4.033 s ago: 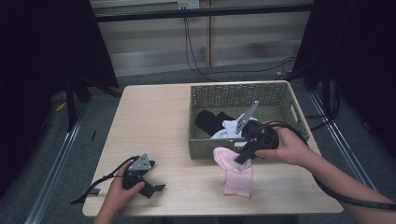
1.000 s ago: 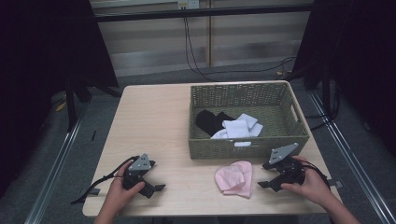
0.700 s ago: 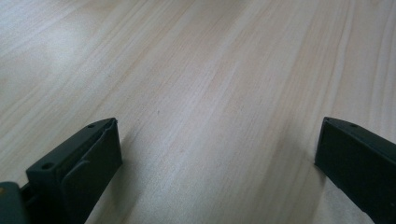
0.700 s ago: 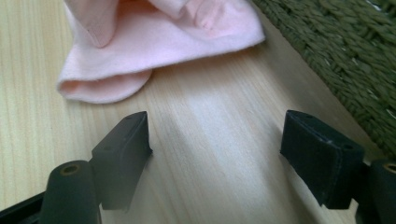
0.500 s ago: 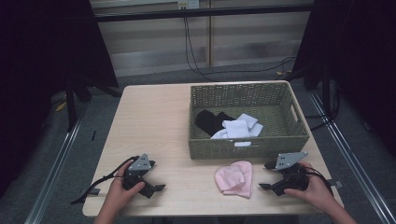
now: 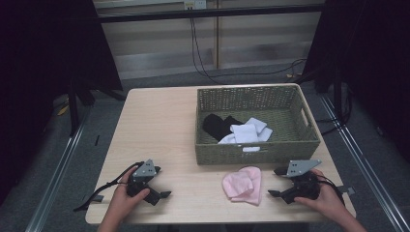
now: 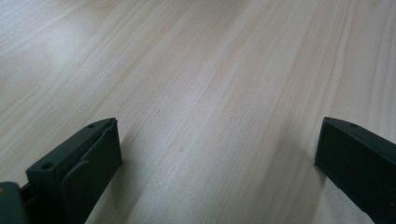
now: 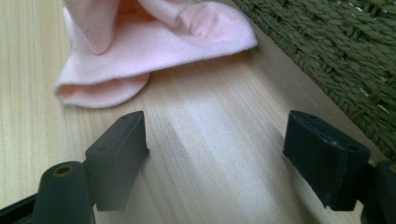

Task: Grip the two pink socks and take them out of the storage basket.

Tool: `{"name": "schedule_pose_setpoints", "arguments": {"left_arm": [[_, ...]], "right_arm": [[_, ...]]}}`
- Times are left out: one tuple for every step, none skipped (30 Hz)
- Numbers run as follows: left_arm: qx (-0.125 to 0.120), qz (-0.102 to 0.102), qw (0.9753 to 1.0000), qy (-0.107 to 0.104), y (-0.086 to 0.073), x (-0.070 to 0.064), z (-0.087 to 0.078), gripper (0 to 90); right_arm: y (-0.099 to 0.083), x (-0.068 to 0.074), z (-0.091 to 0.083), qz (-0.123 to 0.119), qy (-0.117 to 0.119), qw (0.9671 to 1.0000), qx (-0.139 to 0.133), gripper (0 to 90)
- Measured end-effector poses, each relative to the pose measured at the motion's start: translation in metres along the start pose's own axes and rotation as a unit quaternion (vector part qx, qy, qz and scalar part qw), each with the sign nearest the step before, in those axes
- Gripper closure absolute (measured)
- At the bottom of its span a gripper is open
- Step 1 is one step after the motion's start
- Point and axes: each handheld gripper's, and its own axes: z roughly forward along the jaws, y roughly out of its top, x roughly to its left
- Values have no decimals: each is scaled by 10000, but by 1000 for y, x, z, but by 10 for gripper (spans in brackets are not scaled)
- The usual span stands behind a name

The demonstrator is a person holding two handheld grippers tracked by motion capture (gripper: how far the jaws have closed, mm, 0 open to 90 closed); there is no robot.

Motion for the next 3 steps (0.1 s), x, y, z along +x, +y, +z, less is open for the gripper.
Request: {"name": "schedule_pose_setpoints", "arguments": {"left_arm": [[2,1,10000,-1,0,0,0,0],[1,1,10000,-1,0,0,0,0],[2,4,10000,-2,0,0,0,0]], "right_arm": [[0,0,0,-3,-8,10000,3,205],[0,0,0,-4,-13,10000,7,204],[0,0,0,9,-16,10000,2,203]]}}
